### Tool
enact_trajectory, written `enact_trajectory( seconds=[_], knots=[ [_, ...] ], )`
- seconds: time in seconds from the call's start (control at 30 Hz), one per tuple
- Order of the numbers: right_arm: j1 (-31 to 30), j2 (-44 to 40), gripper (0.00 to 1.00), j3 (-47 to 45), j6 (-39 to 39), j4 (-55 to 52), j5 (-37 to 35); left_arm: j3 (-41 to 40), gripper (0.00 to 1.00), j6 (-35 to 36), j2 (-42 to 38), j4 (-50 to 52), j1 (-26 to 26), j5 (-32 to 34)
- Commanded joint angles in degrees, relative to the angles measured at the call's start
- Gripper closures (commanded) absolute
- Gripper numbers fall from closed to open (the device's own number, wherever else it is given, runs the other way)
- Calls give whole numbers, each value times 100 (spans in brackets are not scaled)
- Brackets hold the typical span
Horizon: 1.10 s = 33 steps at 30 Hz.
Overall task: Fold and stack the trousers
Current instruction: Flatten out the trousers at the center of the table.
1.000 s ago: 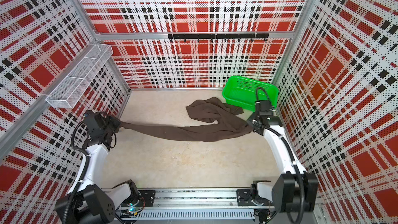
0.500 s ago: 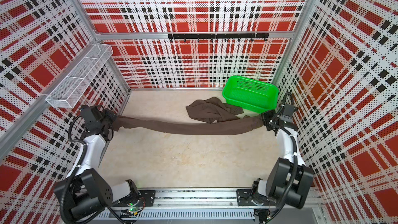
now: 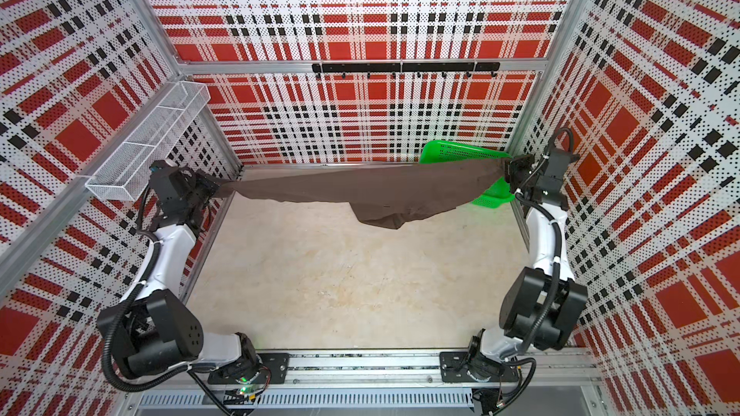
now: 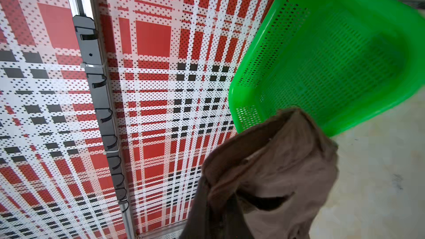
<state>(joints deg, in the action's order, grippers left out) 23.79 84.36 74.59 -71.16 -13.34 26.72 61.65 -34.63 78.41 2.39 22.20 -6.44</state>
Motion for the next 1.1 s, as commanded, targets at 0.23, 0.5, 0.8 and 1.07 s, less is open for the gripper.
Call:
enact_trajectory(
  seconds=[0.23, 0.5, 0.8, 1.07],
  knots=[
    [1064, -1209, 100, -3060, 955, -377, -764, -2134, 100, -641, -498, -284, 1105, 541],
    [1510, -1650, 100, -3933, 1454, -607, -1269, -2948, 100, -746, -1134, -70, 1457, 1109],
    [2012, -2331, 100, -4585, 1587, -818, -1283, -3303, 100, -695, -2026, 325, 1786, 1412],
    [2165, -3272, 100, -4723, 1684, -1485, -1673, -3608, 72, -627, -2833, 739, 2078, 1177]
  ],
)
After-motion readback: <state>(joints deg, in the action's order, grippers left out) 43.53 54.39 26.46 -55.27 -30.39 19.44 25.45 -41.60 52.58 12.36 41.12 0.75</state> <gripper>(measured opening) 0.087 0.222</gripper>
